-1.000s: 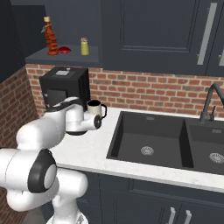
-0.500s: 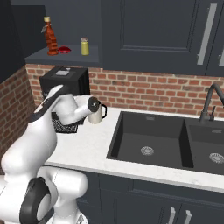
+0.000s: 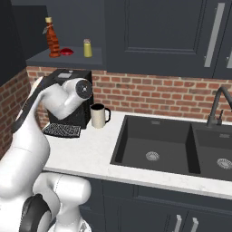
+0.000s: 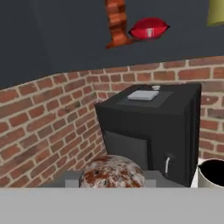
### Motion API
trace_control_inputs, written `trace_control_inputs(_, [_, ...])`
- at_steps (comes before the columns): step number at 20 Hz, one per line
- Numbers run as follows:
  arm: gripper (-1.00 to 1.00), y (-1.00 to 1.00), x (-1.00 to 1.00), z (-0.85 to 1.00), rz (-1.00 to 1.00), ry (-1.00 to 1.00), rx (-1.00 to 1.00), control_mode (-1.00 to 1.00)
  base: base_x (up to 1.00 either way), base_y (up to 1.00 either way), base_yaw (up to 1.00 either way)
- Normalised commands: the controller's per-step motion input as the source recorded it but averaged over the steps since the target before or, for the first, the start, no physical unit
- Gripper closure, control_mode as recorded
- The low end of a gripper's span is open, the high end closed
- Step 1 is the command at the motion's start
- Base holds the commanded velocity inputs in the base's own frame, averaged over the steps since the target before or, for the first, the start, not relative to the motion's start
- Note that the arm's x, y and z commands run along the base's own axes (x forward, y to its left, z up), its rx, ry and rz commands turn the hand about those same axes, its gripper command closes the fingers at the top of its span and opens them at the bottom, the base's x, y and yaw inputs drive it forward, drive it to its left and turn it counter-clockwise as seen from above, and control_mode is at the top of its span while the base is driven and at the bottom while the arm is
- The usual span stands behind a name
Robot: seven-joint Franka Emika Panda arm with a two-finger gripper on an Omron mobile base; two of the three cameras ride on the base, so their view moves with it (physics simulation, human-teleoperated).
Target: Put the shaker and condiment bottle from the counter next to their counterparts in the cabinet.
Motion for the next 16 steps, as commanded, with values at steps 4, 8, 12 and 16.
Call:
trace_control_inputs(4, [1.0,-0.02,-0.17,0.82,-0.14,0.0,0.0,-1.0,0.0,0.0,0.0])
trace_control_inputs(8, [1.0,-0.06,-0.02,0.69,-0.13,0.0,-0.01,-1.0,0.0,0.0,0.0])
trace_control_inputs(12, [1.0,-0.07,0.0,0.81,-0.11,0.0,0.0,-1.0,0.0,0.0,0.0])
trace_control_inputs(16, [1.0,-0.04,0.0,0.71,-0.08,0.0,-0.01,-1.0,0.0,0.0,0.0])
